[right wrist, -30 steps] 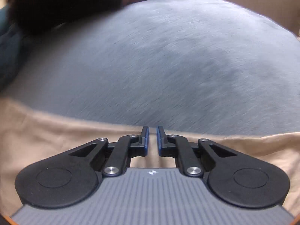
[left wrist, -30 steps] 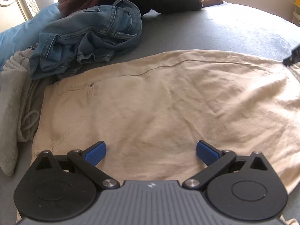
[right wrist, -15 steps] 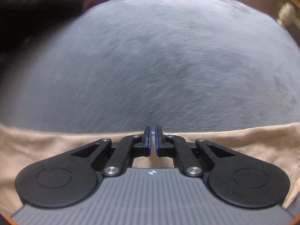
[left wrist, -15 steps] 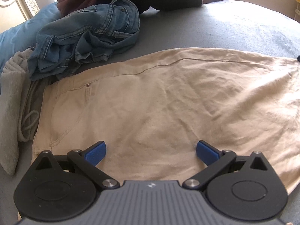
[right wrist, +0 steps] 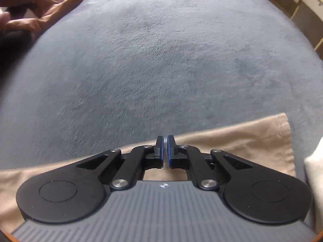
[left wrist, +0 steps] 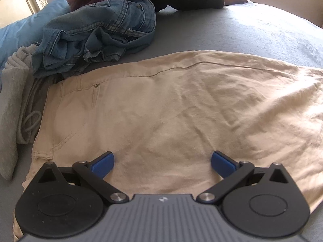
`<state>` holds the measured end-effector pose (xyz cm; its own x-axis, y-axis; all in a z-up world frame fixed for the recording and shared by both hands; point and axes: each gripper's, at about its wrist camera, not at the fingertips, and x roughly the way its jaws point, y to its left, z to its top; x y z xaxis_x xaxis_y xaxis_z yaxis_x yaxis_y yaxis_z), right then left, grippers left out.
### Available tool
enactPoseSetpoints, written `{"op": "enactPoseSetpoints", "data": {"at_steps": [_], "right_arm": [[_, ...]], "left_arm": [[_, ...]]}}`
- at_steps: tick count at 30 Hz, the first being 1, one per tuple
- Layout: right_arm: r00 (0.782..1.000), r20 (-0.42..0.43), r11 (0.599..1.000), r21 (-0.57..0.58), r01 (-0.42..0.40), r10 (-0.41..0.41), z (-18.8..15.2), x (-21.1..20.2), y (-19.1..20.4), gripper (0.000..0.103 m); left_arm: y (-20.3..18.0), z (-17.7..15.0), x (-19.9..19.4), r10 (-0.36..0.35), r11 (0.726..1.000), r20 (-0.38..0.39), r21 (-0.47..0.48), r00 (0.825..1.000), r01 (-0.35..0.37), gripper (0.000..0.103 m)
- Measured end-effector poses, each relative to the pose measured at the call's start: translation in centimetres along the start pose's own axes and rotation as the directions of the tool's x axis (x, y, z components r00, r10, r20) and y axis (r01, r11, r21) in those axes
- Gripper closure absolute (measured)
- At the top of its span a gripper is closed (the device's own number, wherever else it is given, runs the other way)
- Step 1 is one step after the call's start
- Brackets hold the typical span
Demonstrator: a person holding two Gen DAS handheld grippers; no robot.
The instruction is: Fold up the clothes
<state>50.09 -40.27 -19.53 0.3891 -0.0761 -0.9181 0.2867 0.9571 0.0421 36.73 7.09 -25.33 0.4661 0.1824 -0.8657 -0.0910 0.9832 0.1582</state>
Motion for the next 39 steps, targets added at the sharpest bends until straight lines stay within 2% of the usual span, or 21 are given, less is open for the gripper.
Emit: {"op": "enactPoseSetpoints", "data": {"at_steps": [2, 4, 7, 11, 14, 15, 17, 19, 21, 22, 24, 26, 28, 30, 35, 36, 38, 39], "right_arm": [[0.998, -0.054, 0.999, -0.014, -0.033, 0.032, -1.9, -1.1, -1.0, 0.101], [0.994, -0.108, 0.999, -0.054, 0.000, -0.006, -3.6, -0.4, -2.0, 0.101], [0.990, -0.076, 0.993, -0.013, 0.114, -0.115, -2.2, 2.2, -5.4, 0.103], [0.967, 0.003, 0.959, 0.133, 0.251, -0.254, 0.7, 1.6, -9.0, 0.098], [0.987, 0.007, 0.985, 0.051, 0.162, -0.163, -1.0, -0.5, -7.7, 0.098], [0.992, -0.022, 0.993, -0.003, 0.120, -0.120, -1.8, -0.3, -7.0, 0.099], [0.991, -0.090, 0.993, -0.078, 0.091, -0.098, -4.1, 0.3, -6.1, 0.098], [0.976, -0.147, 0.984, -0.104, 0.144, -0.159, -5.6, 1.6, -7.3, 0.098], [0.967, -0.122, 0.975, -0.041, 0.220, -0.223, -5.3, 2.0, -9.8, 0.097], [0.950, -0.105, 0.956, -0.041, 0.292, -0.295, -5.0, 1.9, -10.5, 0.097], [0.924, -0.078, 0.925, -0.092, 0.368, -0.375, -5.4, 1.0, -10.4, 0.095], [0.963, -0.070, 0.958, -0.140, 0.249, -0.261, -6.9, -0.4, -8.3, 0.092], [0.990, -0.065, 0.971, -0.211, 0.113, -0.129, -8.7, -1.7, -5.5, 0.092], [0.998, -0.066, 0.942, -0.334, -0.045, 0.024, -11.2, -2.6, -2.0, 0.093], [0.998, -0.044, 0.922, -0.387, 0.020, -0.040, -13.8, -1.6, -3.7, 0.092], [0.995, -0.036, 0.935, -0.346, 0.079, -0.098, -13.3, -1.6, -5.3, 0.092], [0.972, -0.013, 0.912, -0.348, 0.215, -0.234, -12.5, -1.8, -7.0, 0.090], [0.967, -0.009, 0.908, -0.347, 0.234, -0.253, -12.3, -2.2, -7.2, 0.089]], "left_arm": [[0.0, 0.1, 0.0, 0.002, 1.000, -0.009, -0.014, 1.000, -0.002, 0.000], [0.0, 0.0, 0.0, 0.005, 1.000, -0.010, -0.022, 1.000, -0.005, 0.000], [-0.2, 0.0, -0.1, 0.011, 0.999, -0.011, -0.032, 1.000, -0.011, 0.000], [-0.3, -0.1, 0.0, 0.010, 0.999, -0.006, -0.034, 1.000, -0.010, 0.000], [-0.3, -0.1, 0.0, 0.005, 0.999, -0.007, -0.036, 1.000, -0.005, 0.000], [-0.3, -0.1, 0.0, 0.005, 0.999, -0.008, -0.039, 1.000, -0.005, 0.000], [-0.3, 0.0, 0.0, 0.006, 0.999, -0.011, -0.041, 1.000, -0.006, 0.000], [-0.3, 0.1, 0.0, 0.009, 0.999, -0.012, -0.037, 1.000, -0.009, 0.000], [-0.2, 0.0, 0.0, 0.008, 0.999, -0.009, -0.033, 1.000, -0.008, 0.000], [-0.1, 0.0, 0.0, 0.007, 0.999, -0.008, -0.032, 1.000, -0.007, 0.000], [0.0, 0.0, 0.0, 0.003, 0.999, -0.007, -0.034, 1.000, -0.003, 0.000], [0.1, 0.0, 0.0, 0.000, 0.999, -0.005, -0.038, 1.000, -0.001, 0.000], [0.2, -0.1, -0.1, -0.004, 0.999, -0.004, -0.046, 1.000, 0.004, 0.000], [0.4, 0.0, -0.2, -0.003, 0.998, -0.009, -0.059, 1.000, 0.003, 0.000], [0.5, -0.1, -0.1, -0.010, 0.998, -0.008, -0.061, 1.000, 0.010, 0.000], [0.6, -0.1, -0.1, -0.013, 0.998, -0.007, -0.062, 1.000, 0.013, 0.000], [0.7, -0.3, 0.0, -0.018, 0.997, 0.000, -0.069, 1.000, 0.018, 0.000], [0.7, -0.4, 0.0, -0.019, 0.997, 0.003, -0.073, 1.000, 0.019, 0.000]]}}
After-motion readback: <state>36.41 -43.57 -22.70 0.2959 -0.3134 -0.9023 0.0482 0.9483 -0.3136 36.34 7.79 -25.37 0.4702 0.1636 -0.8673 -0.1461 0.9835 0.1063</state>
